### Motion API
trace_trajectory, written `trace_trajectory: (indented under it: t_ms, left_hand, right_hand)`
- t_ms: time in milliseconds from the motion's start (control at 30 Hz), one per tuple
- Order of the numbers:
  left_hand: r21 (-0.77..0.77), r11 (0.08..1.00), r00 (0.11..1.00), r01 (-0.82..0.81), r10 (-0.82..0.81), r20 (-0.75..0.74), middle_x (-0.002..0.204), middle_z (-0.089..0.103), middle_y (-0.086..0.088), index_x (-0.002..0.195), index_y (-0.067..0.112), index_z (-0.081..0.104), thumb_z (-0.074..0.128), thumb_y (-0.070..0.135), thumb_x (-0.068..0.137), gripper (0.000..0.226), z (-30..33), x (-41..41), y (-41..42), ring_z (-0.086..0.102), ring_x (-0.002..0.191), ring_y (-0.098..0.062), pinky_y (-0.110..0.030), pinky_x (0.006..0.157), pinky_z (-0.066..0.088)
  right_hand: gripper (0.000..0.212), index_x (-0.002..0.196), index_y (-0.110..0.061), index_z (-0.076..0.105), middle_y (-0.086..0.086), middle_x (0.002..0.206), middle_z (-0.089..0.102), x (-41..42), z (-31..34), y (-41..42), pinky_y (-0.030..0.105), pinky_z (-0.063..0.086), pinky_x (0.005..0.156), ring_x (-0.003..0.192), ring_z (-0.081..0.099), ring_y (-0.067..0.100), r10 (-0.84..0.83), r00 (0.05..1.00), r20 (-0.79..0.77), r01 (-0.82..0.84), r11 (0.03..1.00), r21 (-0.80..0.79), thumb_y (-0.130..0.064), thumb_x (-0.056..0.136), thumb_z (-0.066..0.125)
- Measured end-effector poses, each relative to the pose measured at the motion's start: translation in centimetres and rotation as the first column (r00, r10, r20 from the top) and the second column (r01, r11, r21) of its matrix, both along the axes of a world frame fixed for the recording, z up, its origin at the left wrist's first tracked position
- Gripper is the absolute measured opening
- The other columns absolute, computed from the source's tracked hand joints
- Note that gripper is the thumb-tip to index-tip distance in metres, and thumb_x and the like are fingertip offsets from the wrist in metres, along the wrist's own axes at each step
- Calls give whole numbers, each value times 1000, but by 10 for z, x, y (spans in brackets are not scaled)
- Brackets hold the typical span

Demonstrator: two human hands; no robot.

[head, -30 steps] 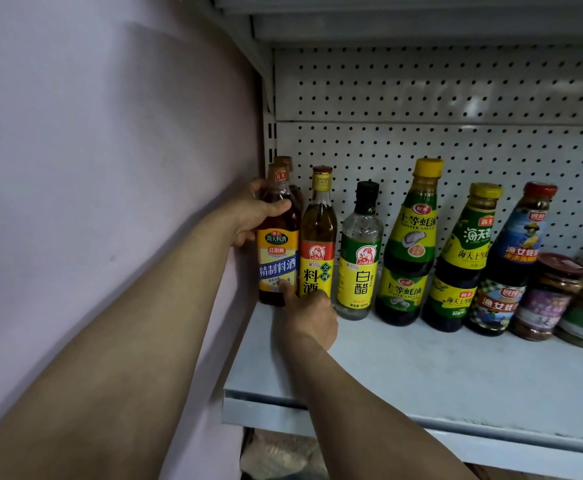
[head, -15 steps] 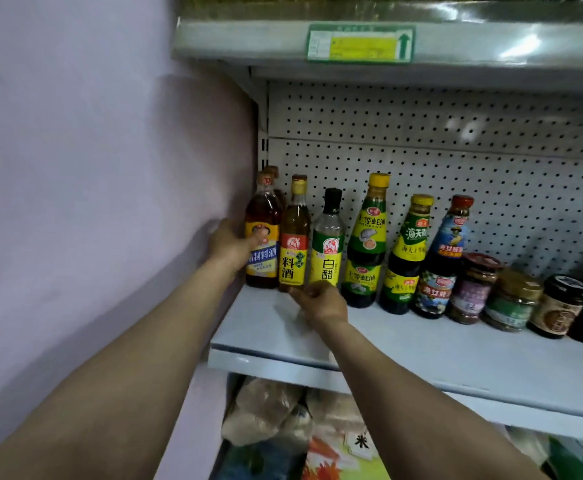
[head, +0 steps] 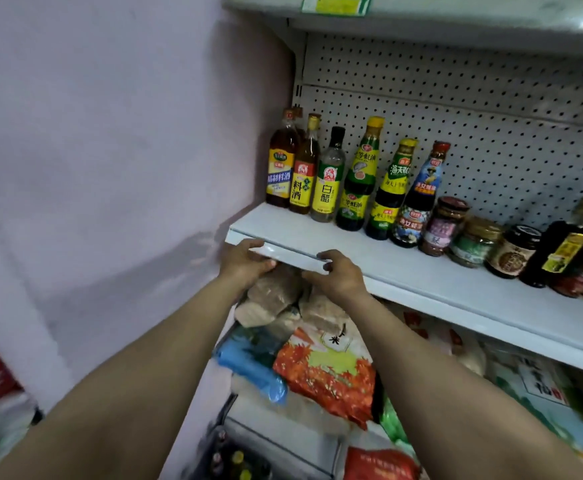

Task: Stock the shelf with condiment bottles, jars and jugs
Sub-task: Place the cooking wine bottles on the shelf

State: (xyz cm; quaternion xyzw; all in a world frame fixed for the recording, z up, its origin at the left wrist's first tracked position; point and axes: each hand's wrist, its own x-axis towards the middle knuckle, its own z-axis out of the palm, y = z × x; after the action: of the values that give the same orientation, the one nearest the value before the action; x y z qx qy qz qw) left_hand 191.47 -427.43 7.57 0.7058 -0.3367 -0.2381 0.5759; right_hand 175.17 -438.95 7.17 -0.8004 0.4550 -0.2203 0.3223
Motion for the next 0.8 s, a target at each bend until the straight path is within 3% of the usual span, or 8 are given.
trace_trajectory:
  t_ms: [33,133,300,400,467,633,800]
  left_hand:
    - [17,1000,1000,-7,7,29,109,58,-2,126,14,59,77,8,82,48,-7,-11,11,56,103,-19,-11,70,47]
    - [134,990,995,-38,25,96,112,56,3,125,19,60,80,15,79,50,-33,-38,40,52,102,-13,-26,85,47]
    - [234,972,1000,-21,17,19,117,54,-2,126,26,60,81,19,78,53,-78,-69,79,57,95,-12,-17,63,45]
    - [297,955,1000,13,-17,10,120,55,-6,128,24,59,81,18,78,55,-96,-79,94,56,107,-21,-32,84,52]
    - [304,952,999,36,-39,6,120,56,-6,129,19,58,80,14,78,56,-107,-83,99,53,110,-20,-34,92,50]
    - [366,923,993,119,-115,-32,127,53,-7,133,16,55,79,10,80,59,-141,-85,100,50,123,-23,-36,99,46]
    - [451,878,986,161,-129,-102,130,56,-9,129,22,58,82,18,77,57,-204,-78,105,53,119,-22,-36,97,47]
  right_hand:
    - [58,129,-24,57,5,119,65,-11,-5,9,28,45,77,108,62,25,29,999,-29,-30,999,-28,-44,79,79]
    - [56,125,-24,61,2,118,68,-39,-23,32,28,47,82,109,63,23,63,994,-88,-69,995,-69,-43,76,81]
    - [60,129,-21,60,3,127,64,-76,-62,70,31,48,95,115,60,22,93,992,-81,-92,996,7,-39,76,83]
    - [60,130,-24,59,6,128,64,-91,-85,84,31,44,93,117,58,25,93,985,-143,-87,995,48,-40,76,82]
    - [61,131,-26,57,7,130,62,-97,-99,89,33,44,95,121,55,26,101,970,-219,-90,994,59,-41,77,81]
    - [64,137,-27,53,11,135,58,-106,-132,94,35,46,99,125,52,29,100,925,-367,-72,993,89,-43,81,78]
    - [62,137,-25,54,8,136,58,-109,-192,100,36,47,98,124,55,28,97,906,-411,-21,982,187,-43,82,76]
